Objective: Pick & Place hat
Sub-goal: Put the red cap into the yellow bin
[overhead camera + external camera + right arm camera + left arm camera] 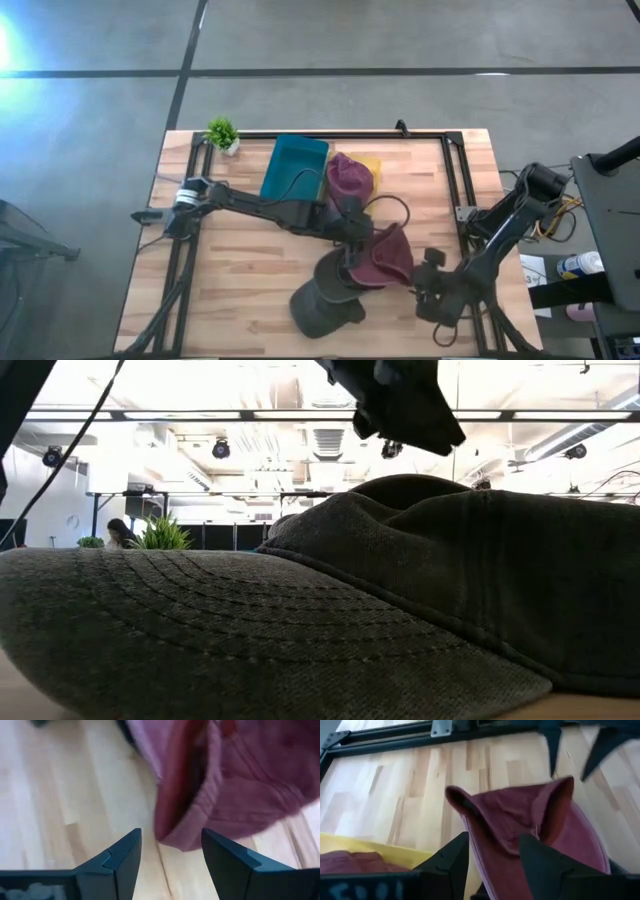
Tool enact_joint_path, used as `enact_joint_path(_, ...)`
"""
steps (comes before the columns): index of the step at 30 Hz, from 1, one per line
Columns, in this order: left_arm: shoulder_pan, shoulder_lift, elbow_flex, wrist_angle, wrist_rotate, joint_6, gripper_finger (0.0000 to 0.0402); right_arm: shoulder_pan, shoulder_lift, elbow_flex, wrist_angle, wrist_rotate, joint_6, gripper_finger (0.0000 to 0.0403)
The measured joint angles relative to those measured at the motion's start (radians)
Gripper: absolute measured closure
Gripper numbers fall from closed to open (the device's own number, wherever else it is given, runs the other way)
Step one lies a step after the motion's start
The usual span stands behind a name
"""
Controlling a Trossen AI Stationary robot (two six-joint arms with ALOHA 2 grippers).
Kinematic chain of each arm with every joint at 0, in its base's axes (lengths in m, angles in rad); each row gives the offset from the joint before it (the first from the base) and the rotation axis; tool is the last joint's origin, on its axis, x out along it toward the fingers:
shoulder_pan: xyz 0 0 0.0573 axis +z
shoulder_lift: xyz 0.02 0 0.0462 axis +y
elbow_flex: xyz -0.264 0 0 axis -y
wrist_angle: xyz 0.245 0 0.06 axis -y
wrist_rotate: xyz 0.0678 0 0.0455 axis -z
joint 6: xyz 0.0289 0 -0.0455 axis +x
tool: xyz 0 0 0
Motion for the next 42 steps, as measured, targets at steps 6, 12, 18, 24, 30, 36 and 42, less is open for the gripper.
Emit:
enact_joint_path(6,-0.006,-0.015,-0.001,-0.108,0.036,0.006,0.0234,0.000,0.025,0.034,-0.051,0.017,0.044,0.0202)
enact_joint_path(12,-0.010,-0.015,-0.058,-0.262,0.070,-0.002,0.0234,-0.031,0.085,0.024,-0.045,0.025,0.011,0.0202)
enact_joint_path(18,-0.024,-0.017,-0.149,-0.268,0.079,-0.022,0.0234,-0.088,0.144,0.029,-0.022,0.026,-0.051,0.0202)
enact_joint_path(24,-0.027,-0.016,-0.240,-0.047,0.113,-0.028,0.0234,-0.152,0.181,0.057,0.020,0.037,-0.211,0.0202)
enact_joint_path(30,-0.025,-0.017,-0.310,0.093,0.152,-0.057,0.0234,-0.206,0.207,0.072,0.083,0.023,-0.317,0.0202)
enact_joint_path(36,-0.025,-0.017,-0.331,0.137,0.186,-0.065,0.0234,-0.247,0.218,0.074,0.113,0.021,-0.362,0.0202)
enact_joint_path(42,-0.026,-0.016,-0.306,0.133,0.190,-0.061,0.0234,-0.256,0.211,0.076,0.113,-0.004,-0.358,0.0237)
